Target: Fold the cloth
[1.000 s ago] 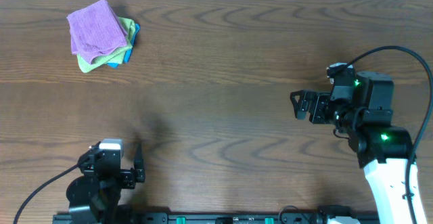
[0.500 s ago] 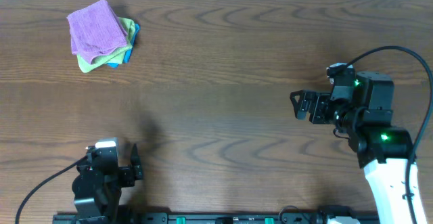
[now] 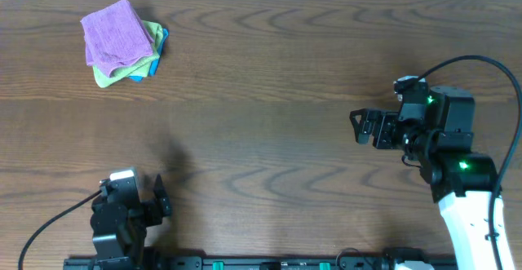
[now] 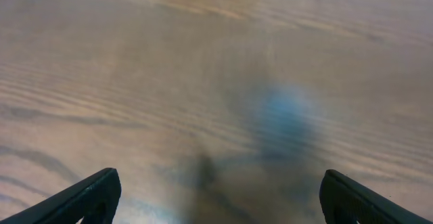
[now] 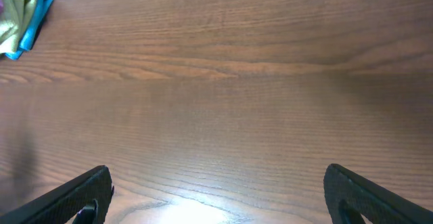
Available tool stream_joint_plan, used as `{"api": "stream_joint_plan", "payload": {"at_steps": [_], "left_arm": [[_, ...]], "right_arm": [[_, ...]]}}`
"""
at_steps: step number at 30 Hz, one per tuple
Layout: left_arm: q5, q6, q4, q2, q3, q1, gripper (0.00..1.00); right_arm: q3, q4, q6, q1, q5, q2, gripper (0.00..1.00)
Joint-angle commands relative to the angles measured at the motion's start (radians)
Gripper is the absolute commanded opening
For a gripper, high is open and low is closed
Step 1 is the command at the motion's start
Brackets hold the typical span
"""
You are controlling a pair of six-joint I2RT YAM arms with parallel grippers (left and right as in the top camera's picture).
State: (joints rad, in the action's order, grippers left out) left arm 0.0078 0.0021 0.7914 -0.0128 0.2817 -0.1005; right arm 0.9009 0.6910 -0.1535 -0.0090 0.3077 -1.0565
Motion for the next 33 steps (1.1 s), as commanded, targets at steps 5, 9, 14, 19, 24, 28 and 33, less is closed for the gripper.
{"api": "stream_joint_plan", "payload": {"at_steps": [5,9,14,19,24,28,33], "left_arm": [[-0.008,-0.01,0.077,0.009,-0.007,0.006,0.95],[-0.008,-0.01,0.097,0.009,-0.007,0.006,0.95],[-0.008,-0.01,0.098,0.009,-0.007,0.006,0.95],[-0.008,-0.01,0.098,0.009,-0.007,0.006,0.95],[-0.008,-0.01,0.098,0.009,-0.007,0.006,0.95],[-0.008,-0.01,0.098,0.009,-0.007,0.006,0.95],[-0.008,-0.01,0.098,0.009,-0.007,0.006,0.95]], "right_arm": [[-0.001,0.001,-0.014,-0.005,0.011,0.007,0.99],[-0.001,0.001,-0.014,-0.005,0.011,0.007,0.99],[-0.001,0.001,-0.014,-0.005,0.011,0.007,0.99],[-0.001,0.013,-0.014,-0.003,0.011,0.014,0.99],[-0.002,0.077,-0.008,-0.003,0.0,0.097,0.99],[-0.014,0.087,0.002,-0.003,-0.116,0.174,0.99],[-0.066,0.085,0.074,-0.003,-0.195,0.25,0.99]]}}
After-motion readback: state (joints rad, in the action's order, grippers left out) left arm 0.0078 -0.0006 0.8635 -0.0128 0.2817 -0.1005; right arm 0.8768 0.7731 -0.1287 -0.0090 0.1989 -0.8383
